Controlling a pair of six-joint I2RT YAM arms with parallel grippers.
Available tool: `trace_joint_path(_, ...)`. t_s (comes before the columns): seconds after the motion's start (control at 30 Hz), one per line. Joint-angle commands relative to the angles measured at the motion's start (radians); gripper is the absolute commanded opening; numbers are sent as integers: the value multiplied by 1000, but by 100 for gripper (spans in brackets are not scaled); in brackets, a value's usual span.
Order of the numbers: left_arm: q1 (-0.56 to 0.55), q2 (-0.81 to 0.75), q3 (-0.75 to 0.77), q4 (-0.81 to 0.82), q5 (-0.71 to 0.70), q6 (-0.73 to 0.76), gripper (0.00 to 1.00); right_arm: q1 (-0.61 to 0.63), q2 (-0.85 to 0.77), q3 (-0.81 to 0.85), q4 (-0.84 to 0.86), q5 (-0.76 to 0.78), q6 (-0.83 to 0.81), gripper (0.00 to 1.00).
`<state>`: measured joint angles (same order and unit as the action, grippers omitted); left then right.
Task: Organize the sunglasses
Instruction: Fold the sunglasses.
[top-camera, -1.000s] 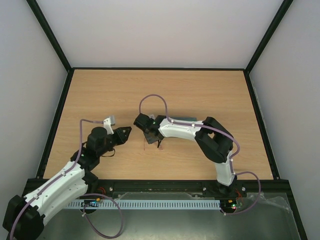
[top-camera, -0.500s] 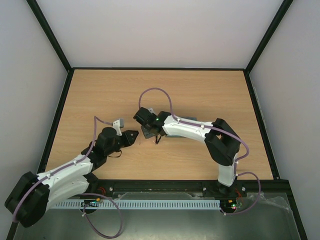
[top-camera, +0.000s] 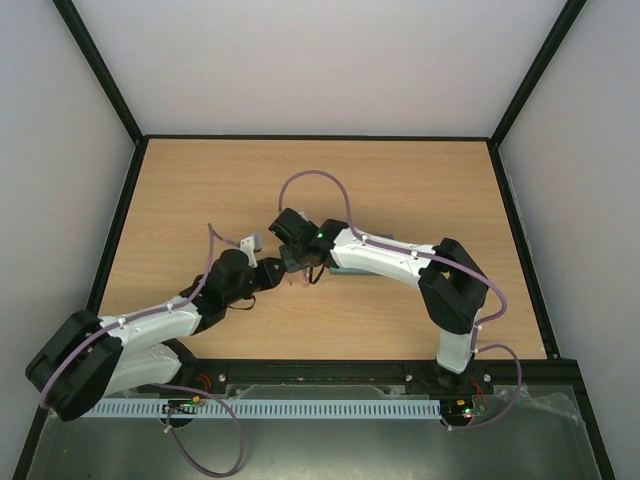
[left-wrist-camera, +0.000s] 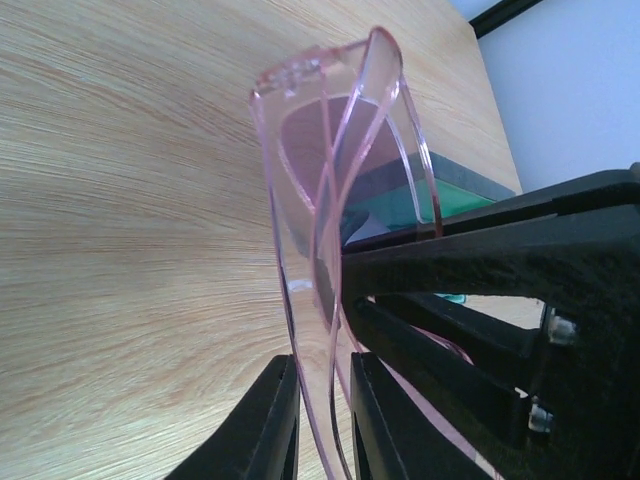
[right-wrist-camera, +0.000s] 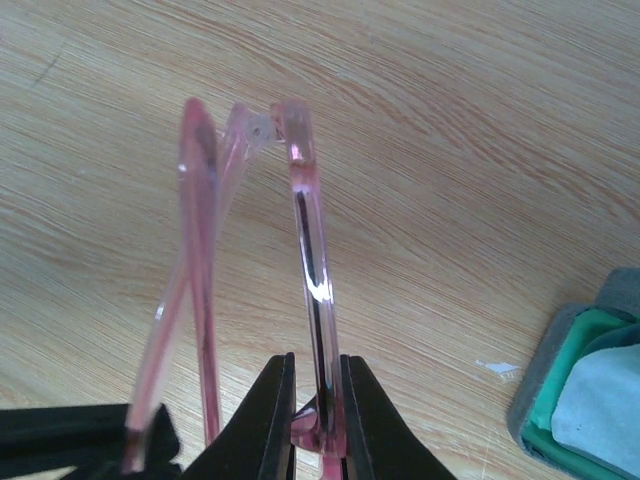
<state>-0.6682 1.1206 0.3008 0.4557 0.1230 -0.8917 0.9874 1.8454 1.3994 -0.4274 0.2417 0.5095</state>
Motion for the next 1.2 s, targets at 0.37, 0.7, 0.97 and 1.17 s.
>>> trace_joint_path(0.37,-62,-138,58,-114,-105,12,41,-48,-88,-70,22,-48,-3,1)
trace_joint_path(0.7,-57,-222,46,-166,-110,12,12,-57,-135,-105,66,-106,-2,1)
trace_joint_path(0.97,-57,-70,44,1,-48,-12,11,-57,-184,-149,109,-193,1,1)
trace_joint_path(1.17,-57,-8,44,74,-22,-26,9,-57,-205,-170,126,-234,1,1)
